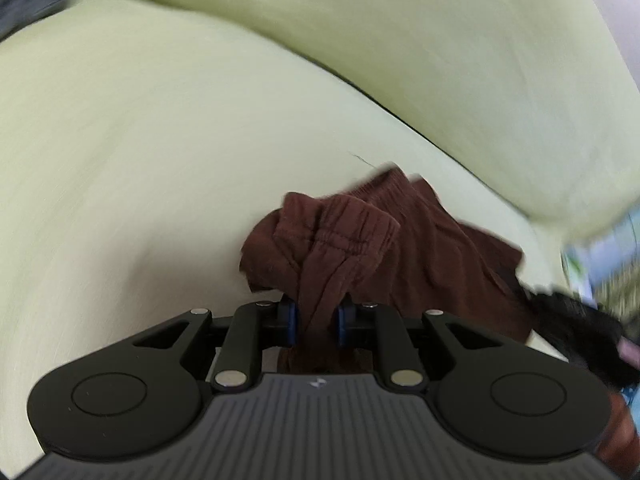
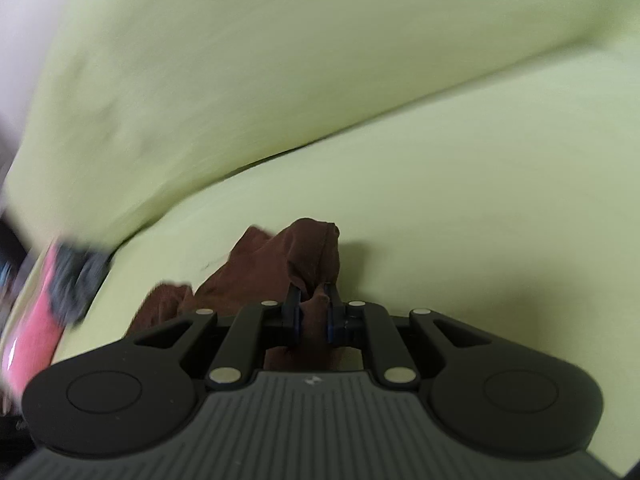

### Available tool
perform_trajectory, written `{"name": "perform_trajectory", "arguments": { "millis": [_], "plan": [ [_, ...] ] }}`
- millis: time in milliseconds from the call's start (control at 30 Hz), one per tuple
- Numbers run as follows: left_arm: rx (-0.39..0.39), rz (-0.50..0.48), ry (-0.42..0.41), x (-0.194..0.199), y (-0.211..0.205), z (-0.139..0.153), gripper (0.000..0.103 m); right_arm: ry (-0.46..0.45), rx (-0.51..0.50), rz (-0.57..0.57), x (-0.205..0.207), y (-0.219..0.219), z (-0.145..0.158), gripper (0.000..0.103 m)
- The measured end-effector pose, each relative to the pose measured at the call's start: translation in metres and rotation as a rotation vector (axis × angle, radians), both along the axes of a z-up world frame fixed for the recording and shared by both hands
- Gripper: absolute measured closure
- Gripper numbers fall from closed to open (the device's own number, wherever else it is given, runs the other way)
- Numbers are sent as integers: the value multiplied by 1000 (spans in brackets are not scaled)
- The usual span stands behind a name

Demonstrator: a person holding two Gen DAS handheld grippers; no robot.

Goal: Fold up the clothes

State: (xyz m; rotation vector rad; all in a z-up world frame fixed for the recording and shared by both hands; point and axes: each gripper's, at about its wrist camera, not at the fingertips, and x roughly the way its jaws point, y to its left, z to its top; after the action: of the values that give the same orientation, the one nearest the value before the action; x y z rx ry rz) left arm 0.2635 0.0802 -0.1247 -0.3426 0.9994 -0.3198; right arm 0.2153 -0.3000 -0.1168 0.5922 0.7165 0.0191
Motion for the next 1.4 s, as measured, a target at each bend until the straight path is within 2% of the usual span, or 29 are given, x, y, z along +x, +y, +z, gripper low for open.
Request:
{"name": "perform_trajectory", "arguments": {
  "millis": [67, 133, 167, 267, 300, 333, 367, 400, 433, 467, 500, 533, 600, 667, 733, 767, 833, 933, 1000, 1067, 1100, 1167, 1200, 1333, 1400],
  "plan": [
    [48, -127, -1, 19, -24, 3, 84, 2, 9, -100, -30, -6, -1, 94],
    [89, -196, -6, 29, -40, 5, 84, 3, 14, -241, -74, -6, -2, 94],
    [107, -260, -6, 36, -52, 6, 83, 6, 23, -292, -91, -4, -3, 94],
    [149, -336, -9, 45, -68, 5, 80, 22, 44, -389, -127, 5, -3, 94],
    [193, -383, 6, 50, -74, 2, 69, 39, 45, -398, -130, 6, -4, 94],
    [215, -386, 7, 50, -73, 1, 64, 58, 44, -403, -133, 7, -6, 92],
    [233, -384, 6, 50, -72, 1, 54, 77, 43, -408, -135, 7, -7, 89],
    [245, -379, 5, 50, -66, 3, 50, 96, 42, -413, -137, 8, -8, 84],
    [245, -375, 0, 47, -62, 5, 49, 100, 50, -424, -138, 4, -7, 69],
    [240, -369, -5, 46, -57, 8, 44, 87, 11, -415, -137, 1, 1, 65],
    [196, -321, -5, 42, -35, 16, 39, 72, -39, -402, -135, -3, 9, 65],
    [168, -276, -2, 38, -20, 22, 38, 36, -90, -385, -134, -6, 20, 56],
    [134, -191, 1, 29, 1, 27, 38, -48, -193, -350, -131, -12, 40, 47],
    [127, -119, -1, 18, 14, 30, 38, -131, -185, -209, -111, -13, 54, 47],
    [126, -121, -16, 11, 12, 31, 38, -187, -163, -37, -86, -7, 64, 50],
    [112, -125, -20, 6, 7, 33, 38, -195, -149, 65, -70, 1, 66, 53],
    [87, -133, -27, 0, 1, 36, 38, -196, -142, 171, -53, 15, 66, 64],
    [33, -170, -44, 6, -21, 41, 38, -185, -194, 316, -8, 46, 50, 67],
    [14, -199, -43, 12, -36, 45, 38, -79, -242, 292, 17, 47, 26, 68],
    [13, -235, -45, 16, -49, 42, 38, 17, -271, 261, 35, 42, 5, 75],
    [13, -263, -51, 18, -58, 42, 38, 24, -242, 244, 34, 34, 0, 79],
    [22, -323, -64, 23, -77, 40, 38, 31, -190, 221, 30, 18, -4, 79],
    [33, -355, -71, 26, -88, 39, 38, 29, -199, 220, 26, 14, 2, 78],
    [-4, -320, -15, 53, -86, 12, 38, -52, -167, 249, 14, 5, 23, 74],
    [-23, -300, 14, 67, -84, -2, 39, -2, -207, 265, 14, 6, 11, 74]
  ]
}}
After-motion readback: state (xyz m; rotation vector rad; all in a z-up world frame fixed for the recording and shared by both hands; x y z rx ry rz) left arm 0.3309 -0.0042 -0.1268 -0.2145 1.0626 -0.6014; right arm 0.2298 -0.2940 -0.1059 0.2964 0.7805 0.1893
